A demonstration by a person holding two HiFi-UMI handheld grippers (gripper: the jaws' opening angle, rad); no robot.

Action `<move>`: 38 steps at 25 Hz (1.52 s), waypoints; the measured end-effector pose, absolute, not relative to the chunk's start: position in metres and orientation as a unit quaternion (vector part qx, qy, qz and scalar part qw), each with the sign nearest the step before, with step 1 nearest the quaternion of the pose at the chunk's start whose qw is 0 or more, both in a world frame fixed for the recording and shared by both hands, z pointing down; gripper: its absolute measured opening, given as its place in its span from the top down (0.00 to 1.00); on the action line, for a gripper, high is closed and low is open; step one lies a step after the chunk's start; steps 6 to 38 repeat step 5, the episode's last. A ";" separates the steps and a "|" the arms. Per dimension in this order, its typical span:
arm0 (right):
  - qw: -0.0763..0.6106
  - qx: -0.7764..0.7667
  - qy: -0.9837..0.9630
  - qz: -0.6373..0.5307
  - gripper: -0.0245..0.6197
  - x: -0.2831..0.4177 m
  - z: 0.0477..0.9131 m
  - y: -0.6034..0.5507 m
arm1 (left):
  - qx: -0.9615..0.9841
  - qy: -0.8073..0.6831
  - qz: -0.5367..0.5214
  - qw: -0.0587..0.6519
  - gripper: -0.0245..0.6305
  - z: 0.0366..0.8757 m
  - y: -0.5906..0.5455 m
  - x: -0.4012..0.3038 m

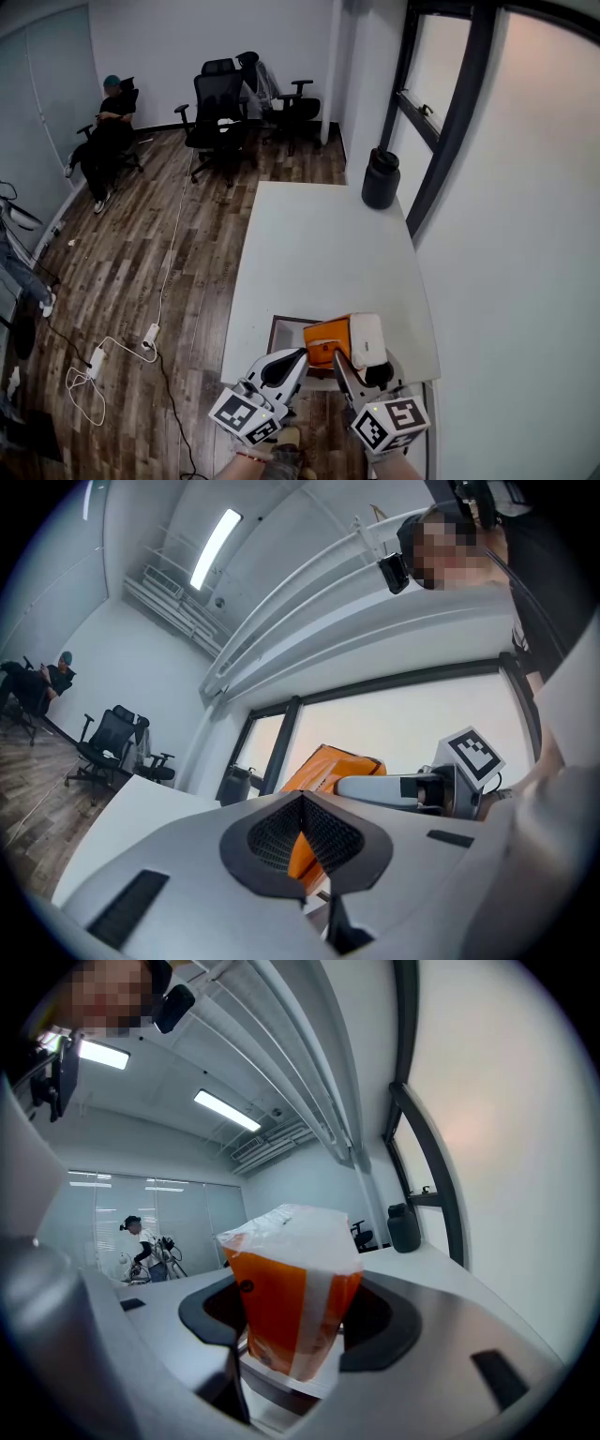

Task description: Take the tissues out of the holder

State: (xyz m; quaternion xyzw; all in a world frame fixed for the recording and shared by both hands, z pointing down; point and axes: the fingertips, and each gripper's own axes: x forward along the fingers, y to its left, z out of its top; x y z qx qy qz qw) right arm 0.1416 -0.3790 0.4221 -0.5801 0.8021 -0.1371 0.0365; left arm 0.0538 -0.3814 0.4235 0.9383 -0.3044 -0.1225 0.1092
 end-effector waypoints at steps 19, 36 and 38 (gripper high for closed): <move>0.034 -0.582 0.801 -0.137 0.55 0.142 0.423 -0.381 | 0.940 -0.299 -0.120 0.113 0.96 0.426 -0.382 0.056; 0.034 -0.582 0.801 -0.137 0.55 0.142 0.423 -0.381 | 0.940 -0.299 -0.120 0.113 0.96 0.426 -0.382 0.056; 0.034 -0.582 0.801 -0.137 0.55 0.142 0.423 -0.381 | 0.940 -0.299 -0.120 0.113 0.96 0.426 -0.382 0.056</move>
